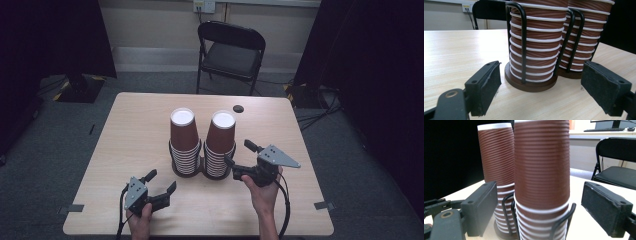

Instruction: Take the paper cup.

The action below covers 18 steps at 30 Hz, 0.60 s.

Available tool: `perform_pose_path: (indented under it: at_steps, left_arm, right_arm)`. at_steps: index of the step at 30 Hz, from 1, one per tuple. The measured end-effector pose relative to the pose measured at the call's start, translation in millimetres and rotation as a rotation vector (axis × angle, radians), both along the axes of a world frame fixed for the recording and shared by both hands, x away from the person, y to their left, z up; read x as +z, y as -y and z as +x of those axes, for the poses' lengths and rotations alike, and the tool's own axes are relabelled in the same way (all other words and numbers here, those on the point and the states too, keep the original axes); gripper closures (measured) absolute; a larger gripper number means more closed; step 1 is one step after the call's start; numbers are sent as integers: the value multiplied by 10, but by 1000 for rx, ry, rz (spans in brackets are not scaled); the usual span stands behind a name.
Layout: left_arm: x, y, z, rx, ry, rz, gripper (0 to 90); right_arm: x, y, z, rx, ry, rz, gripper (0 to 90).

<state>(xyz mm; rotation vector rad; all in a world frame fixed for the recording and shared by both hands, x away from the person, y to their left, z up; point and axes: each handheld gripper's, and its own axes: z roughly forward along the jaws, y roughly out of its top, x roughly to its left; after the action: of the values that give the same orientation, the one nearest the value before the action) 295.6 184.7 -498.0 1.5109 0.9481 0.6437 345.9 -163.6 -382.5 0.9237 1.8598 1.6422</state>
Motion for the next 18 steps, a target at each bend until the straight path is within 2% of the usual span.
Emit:
perform_pose_path:
  at_steps: [7,18]
  left_arm:
    - [-2,-5,-2,-2,2,-7,160]
    - [-2,-10,-7,-3,5,-2,161]
  right_arm:
    - [103,-79,122,34,-5,-5,134]
    - [261,-161,285,44,18,-7,134]
